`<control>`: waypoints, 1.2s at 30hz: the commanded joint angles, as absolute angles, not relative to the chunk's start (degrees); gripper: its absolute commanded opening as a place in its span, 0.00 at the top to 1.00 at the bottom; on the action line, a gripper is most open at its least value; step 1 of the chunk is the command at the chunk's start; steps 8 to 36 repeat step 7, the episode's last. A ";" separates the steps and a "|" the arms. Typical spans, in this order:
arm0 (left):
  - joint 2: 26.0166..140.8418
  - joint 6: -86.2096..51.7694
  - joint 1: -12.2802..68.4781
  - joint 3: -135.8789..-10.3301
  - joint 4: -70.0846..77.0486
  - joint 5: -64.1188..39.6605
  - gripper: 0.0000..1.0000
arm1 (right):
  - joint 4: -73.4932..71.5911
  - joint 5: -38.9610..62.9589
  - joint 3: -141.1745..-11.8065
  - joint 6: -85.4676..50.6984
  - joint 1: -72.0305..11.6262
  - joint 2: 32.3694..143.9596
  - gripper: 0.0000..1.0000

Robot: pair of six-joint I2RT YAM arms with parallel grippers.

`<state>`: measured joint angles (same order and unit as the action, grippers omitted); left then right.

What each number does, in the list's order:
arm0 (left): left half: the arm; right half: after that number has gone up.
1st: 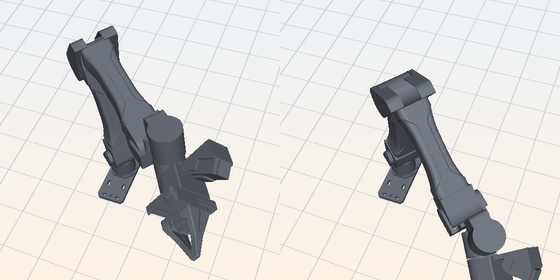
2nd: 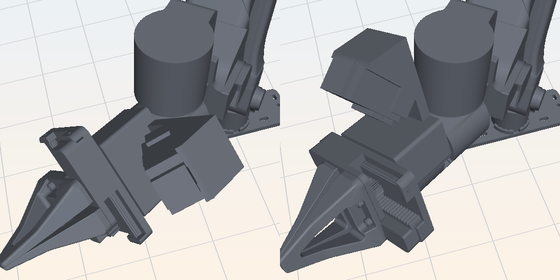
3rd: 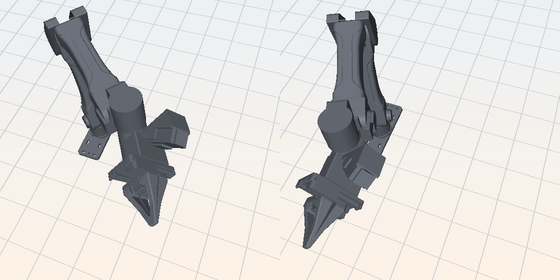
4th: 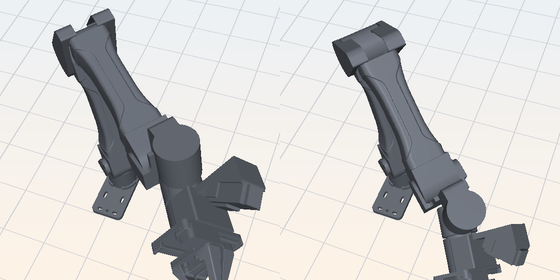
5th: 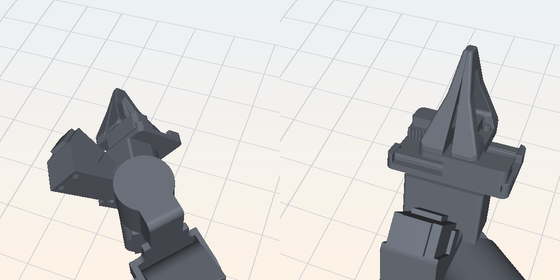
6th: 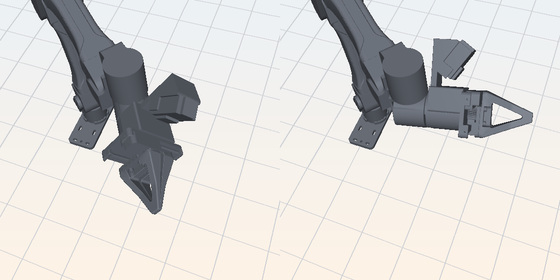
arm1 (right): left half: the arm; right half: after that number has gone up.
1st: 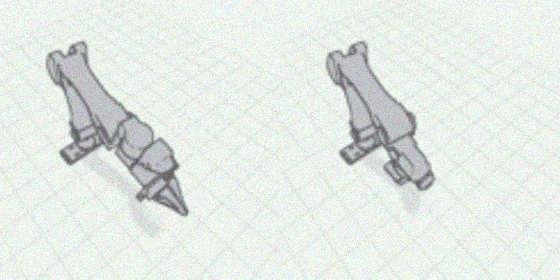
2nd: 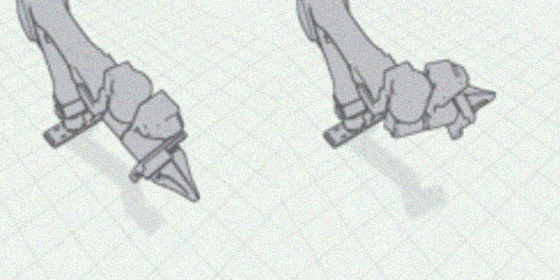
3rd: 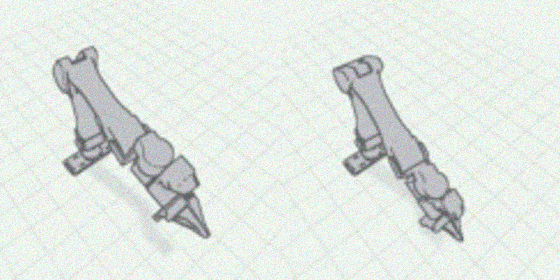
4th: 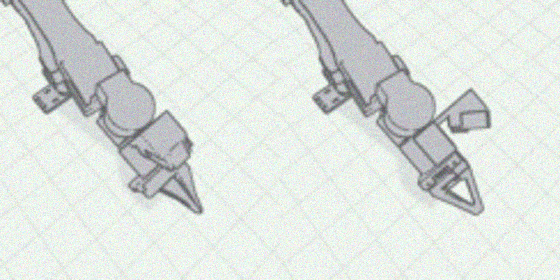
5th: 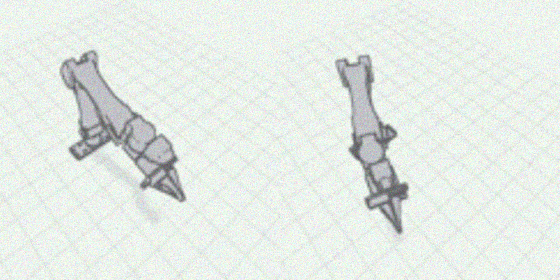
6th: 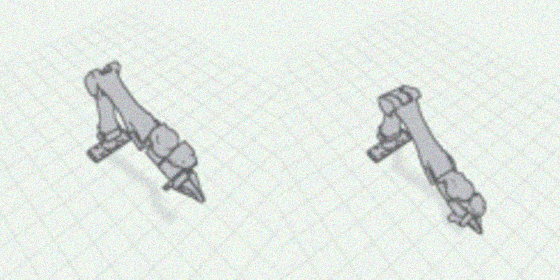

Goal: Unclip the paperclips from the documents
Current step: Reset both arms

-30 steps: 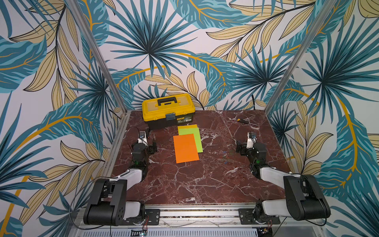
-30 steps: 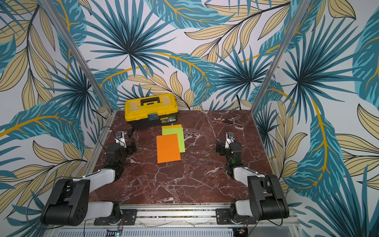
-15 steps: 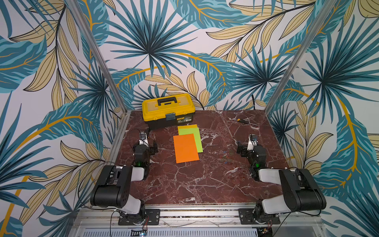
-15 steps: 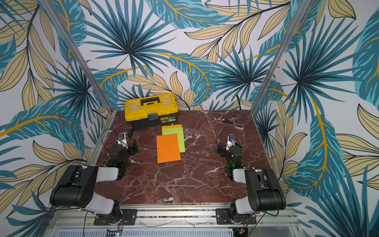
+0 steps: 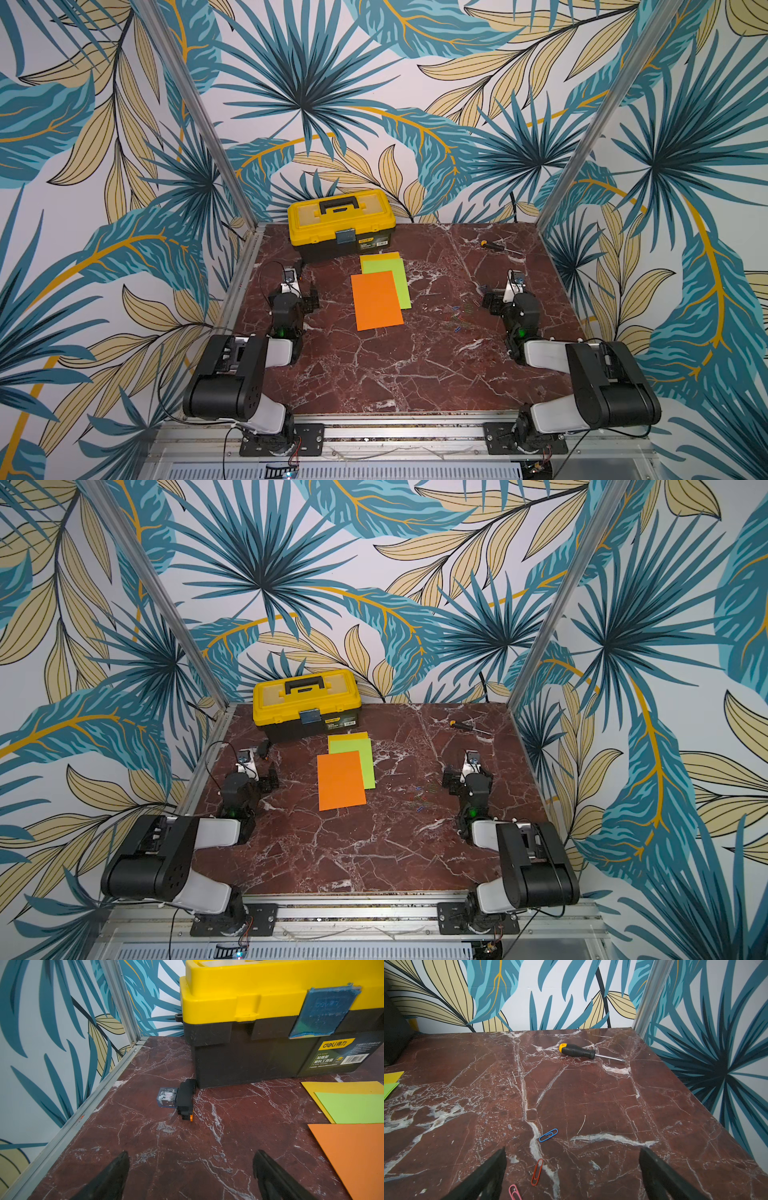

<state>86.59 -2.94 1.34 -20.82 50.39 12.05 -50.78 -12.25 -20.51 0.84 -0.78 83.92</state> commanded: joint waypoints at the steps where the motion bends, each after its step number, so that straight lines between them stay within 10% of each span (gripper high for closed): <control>1: 86.84 -3.05 0.65 -20.83 52.04 12.96 0.06 | -50.75 -13.60 -20.85 0.10 -0.79 84.43 0.00; 36: 86.88 -3.08 0.63 -20.92 52.10 13.01 0.06 | -50.33 -13.94 -21.01 -0.05 -0.79 84.38 0.01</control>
